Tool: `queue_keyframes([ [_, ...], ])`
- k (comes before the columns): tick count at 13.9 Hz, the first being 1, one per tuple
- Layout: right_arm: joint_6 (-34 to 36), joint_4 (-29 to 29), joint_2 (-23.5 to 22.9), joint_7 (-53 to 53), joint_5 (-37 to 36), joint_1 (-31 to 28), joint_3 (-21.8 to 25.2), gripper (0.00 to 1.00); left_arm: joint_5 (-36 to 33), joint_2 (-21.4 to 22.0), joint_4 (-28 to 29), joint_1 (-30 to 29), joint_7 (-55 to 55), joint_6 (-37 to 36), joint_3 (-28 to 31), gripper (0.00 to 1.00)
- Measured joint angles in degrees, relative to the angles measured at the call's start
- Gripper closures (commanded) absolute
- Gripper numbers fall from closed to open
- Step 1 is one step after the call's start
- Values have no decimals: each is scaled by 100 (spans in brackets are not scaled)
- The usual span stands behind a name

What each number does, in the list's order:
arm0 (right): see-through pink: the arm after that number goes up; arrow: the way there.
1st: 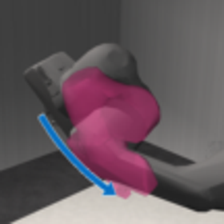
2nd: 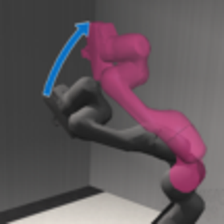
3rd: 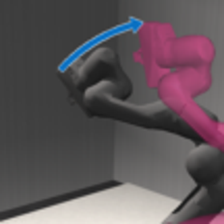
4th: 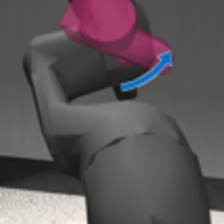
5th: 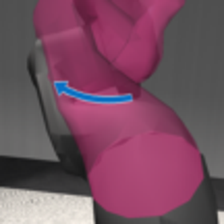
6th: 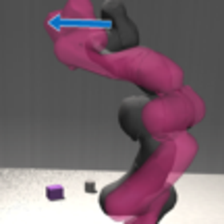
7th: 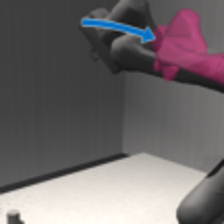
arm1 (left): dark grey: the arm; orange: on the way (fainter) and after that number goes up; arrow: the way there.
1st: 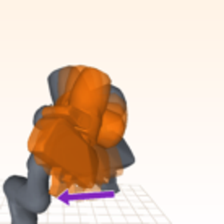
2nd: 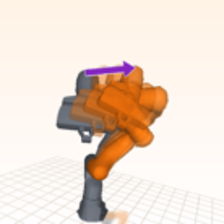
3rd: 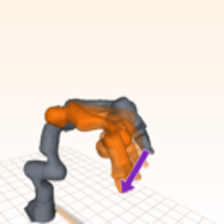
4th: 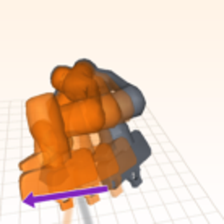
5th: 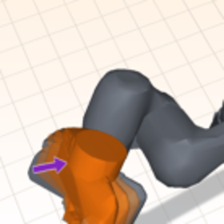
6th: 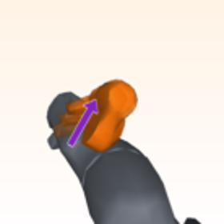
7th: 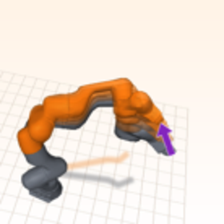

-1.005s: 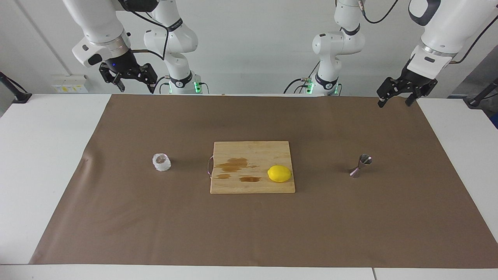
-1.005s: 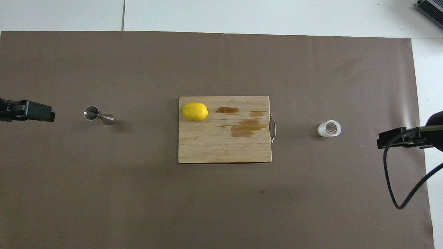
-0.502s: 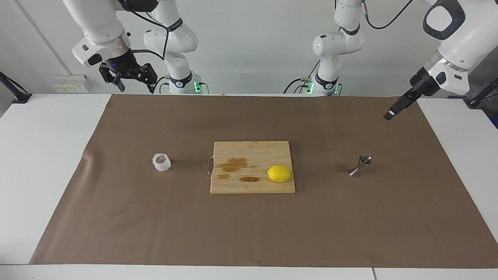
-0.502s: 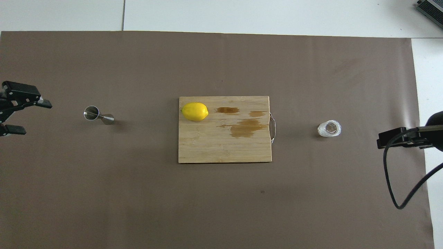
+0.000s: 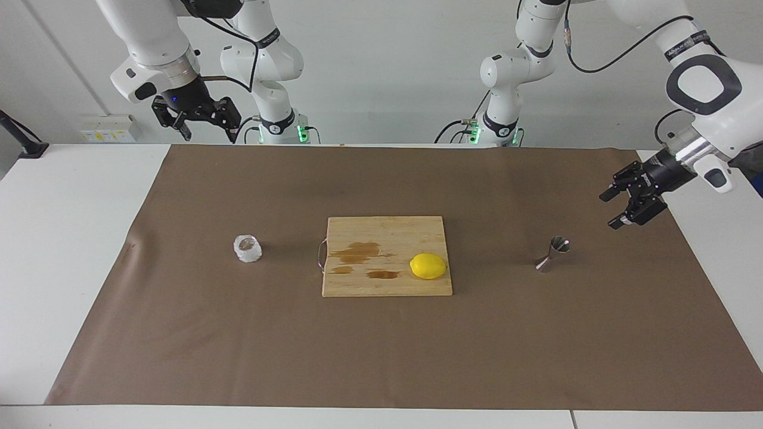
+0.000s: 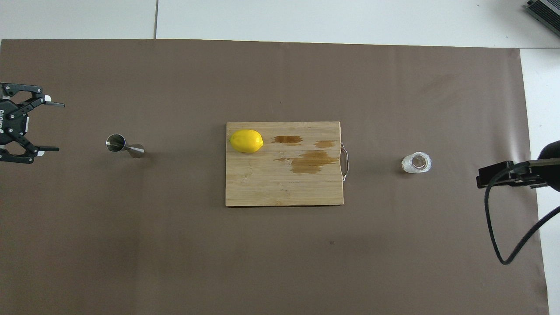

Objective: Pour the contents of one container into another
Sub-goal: 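Open the left gripper and move it toward the small metal cup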

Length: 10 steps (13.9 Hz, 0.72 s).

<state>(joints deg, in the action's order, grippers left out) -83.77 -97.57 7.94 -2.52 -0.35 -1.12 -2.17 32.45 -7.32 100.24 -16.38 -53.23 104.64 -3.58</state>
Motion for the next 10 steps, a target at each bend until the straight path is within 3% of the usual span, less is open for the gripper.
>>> queue_keyframes([
  [5,0,-1,0,0,0,0,0,0,873,-323,287,-178,-335,174,0,0],
  [10,0,-2,0,0,0,0,0,0,1326,-761,299,-392,-364,180,-9,0],
])
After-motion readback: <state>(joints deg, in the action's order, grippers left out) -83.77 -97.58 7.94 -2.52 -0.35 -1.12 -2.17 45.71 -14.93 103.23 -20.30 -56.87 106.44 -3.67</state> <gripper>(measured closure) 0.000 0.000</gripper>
